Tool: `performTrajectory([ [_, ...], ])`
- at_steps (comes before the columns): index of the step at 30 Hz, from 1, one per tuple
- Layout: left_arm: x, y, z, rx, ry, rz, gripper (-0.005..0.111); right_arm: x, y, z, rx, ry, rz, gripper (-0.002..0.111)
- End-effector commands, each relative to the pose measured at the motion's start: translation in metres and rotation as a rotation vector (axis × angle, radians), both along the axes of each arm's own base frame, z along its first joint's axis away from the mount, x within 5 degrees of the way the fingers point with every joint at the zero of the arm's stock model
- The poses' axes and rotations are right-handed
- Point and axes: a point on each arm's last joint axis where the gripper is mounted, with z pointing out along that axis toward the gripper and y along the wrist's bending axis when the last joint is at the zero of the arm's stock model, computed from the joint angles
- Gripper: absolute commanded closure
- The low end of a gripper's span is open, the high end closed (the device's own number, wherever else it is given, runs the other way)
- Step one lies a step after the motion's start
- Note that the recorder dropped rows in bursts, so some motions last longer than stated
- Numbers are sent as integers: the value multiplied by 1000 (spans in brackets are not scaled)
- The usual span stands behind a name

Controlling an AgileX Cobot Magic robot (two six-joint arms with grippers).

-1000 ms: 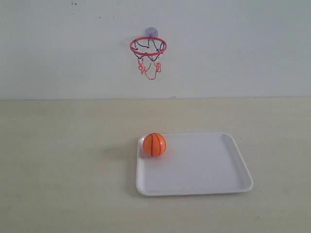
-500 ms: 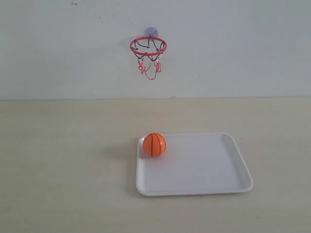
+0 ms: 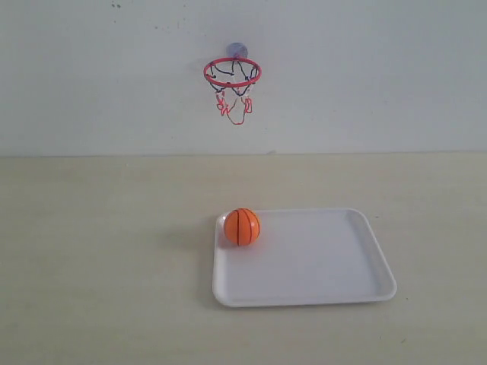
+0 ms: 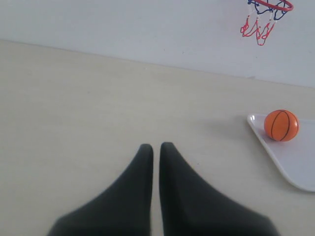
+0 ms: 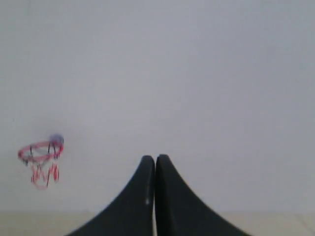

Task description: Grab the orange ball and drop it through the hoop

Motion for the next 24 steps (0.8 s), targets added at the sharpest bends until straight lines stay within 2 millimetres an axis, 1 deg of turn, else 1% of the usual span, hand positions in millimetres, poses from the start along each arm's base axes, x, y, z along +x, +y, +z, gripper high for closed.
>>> performTrajectory([
  [1, 0, 0, -1, -1, 0, -4, 103, 32, 4, -4, -65, 363, 14, 108],
  [4, 0, 0, -1, -1, 0, -4, 103, 52, 5, -9, -53, 432, 13, 108],
  [7, 0, 0, -1, -1, 0, -4, 103, 65, 6, -11, -22, 425, 8, 108],
  [9, 0, 0, -1, -1, 0, -4, 103, 71, 6, -11, -19, 415, 4, 108],
  [11, 0, 0, -1, -1, 0, -4, 103, 76, 6, -10, 20, 389, 4, 108],
  [15, 0, 0, -1, -1, 0, -4, 103, 82, 6, -6, 186, 337, 15, 108],
  [18, 0, 0, -1, -1, 0, -4, 103, 91, 6, -4, 198, 283, 14, 108],
  [21, 0, 0, -1, -1, 0, -4, 103, 110, 7, -9, 220, 331, 9, 108],
  [24, 0, 0, -1, -1, 0, -4, 103, 141, 10, -13, 243, 454, 0, 108],
])
